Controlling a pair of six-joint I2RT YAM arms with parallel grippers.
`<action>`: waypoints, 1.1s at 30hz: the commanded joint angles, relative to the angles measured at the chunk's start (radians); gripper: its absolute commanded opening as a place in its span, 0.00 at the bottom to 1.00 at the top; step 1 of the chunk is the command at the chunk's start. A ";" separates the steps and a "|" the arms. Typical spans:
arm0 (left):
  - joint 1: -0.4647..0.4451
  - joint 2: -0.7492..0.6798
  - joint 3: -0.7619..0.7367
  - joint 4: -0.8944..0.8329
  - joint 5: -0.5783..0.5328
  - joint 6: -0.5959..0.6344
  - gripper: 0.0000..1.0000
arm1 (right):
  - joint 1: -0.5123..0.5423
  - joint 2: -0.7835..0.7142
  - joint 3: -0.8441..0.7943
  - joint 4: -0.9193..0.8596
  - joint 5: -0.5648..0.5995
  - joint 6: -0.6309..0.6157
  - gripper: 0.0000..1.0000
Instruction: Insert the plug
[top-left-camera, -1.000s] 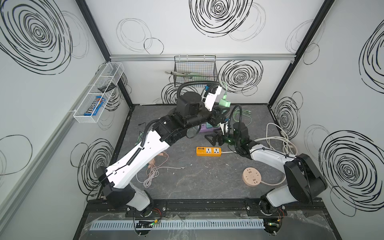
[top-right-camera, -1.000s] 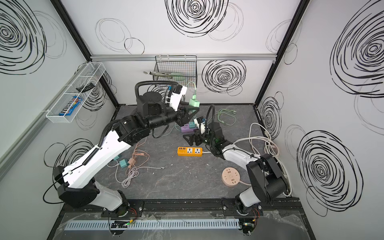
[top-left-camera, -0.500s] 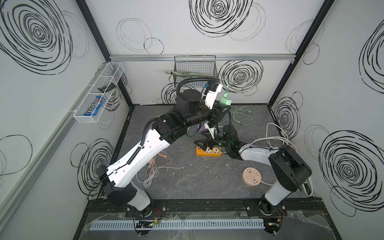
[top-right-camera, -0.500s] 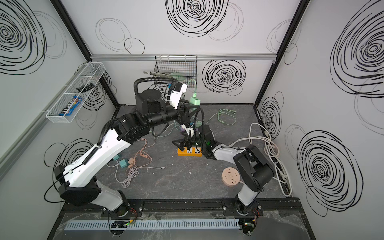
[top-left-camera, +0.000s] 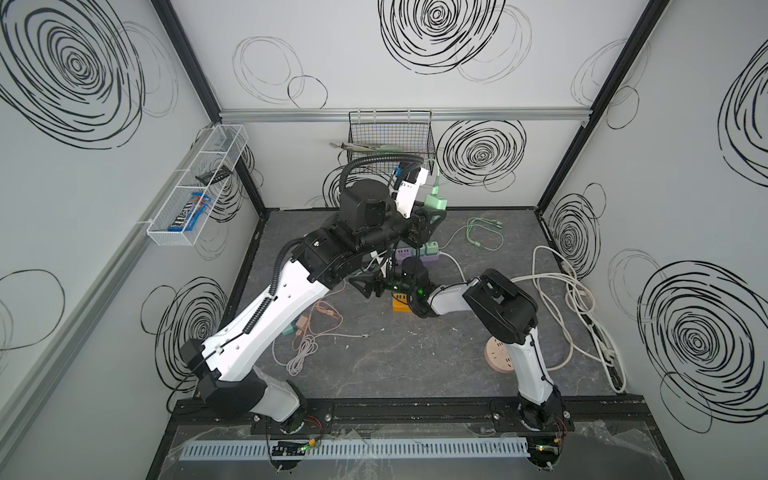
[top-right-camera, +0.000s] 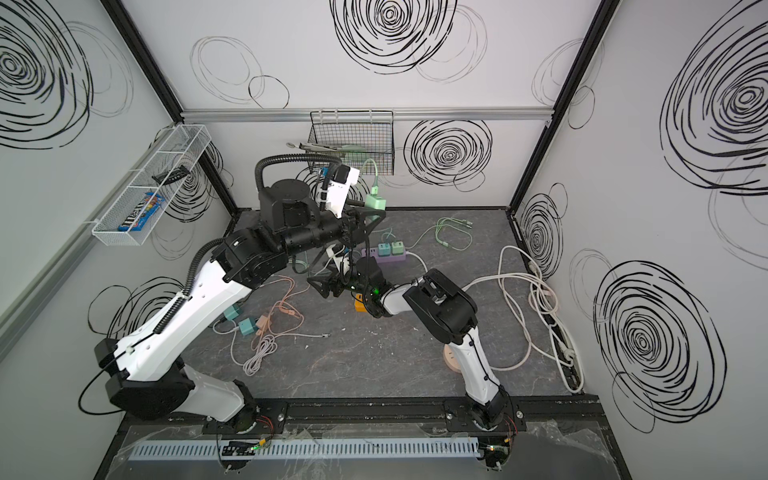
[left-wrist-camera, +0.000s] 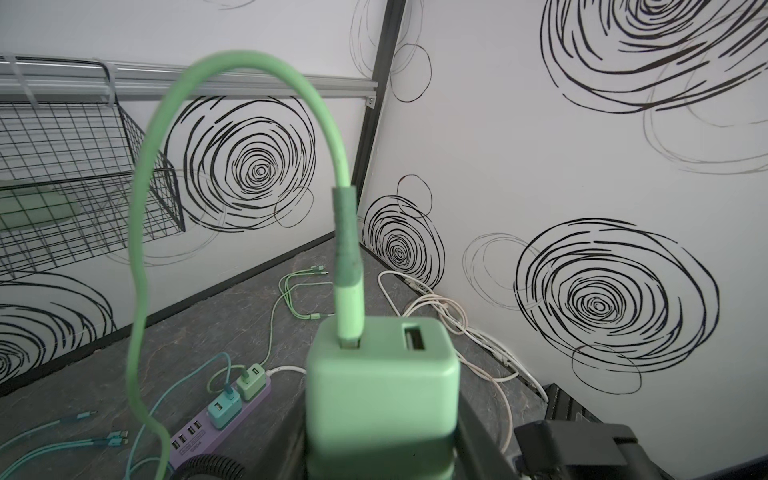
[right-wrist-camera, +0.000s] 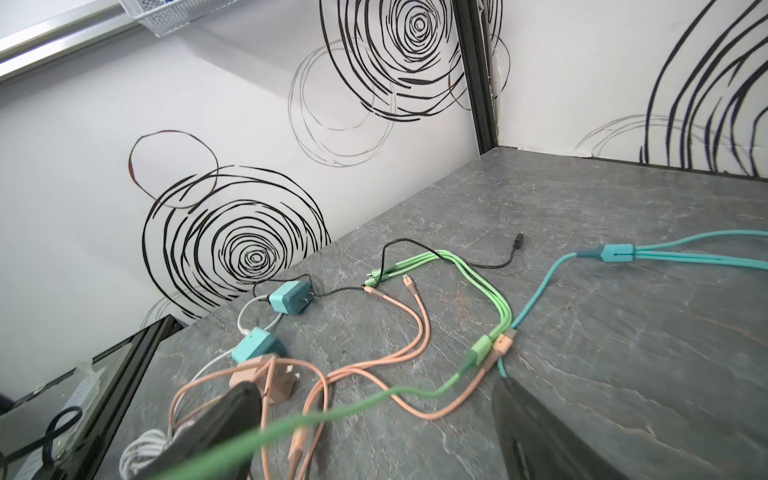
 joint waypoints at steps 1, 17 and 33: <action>0.028 -0.064 -0.034 0.067 0.009 -0.025 0.00 | 0.019 0.052 0.056 0.196 0.074 0.060 0.82; 0.161 -0.242 -0.213 0.029 0.001 0.027 0.00 | -0.082 -0.312 -0.061 -0.122 -0.017 -0.116 0.00; 0.028 -0.210 -0.211 0.053 0.131 0.150 0.00 | -0.360 -0.879 -0.074 -0.540 -0.151 -0.074 0.00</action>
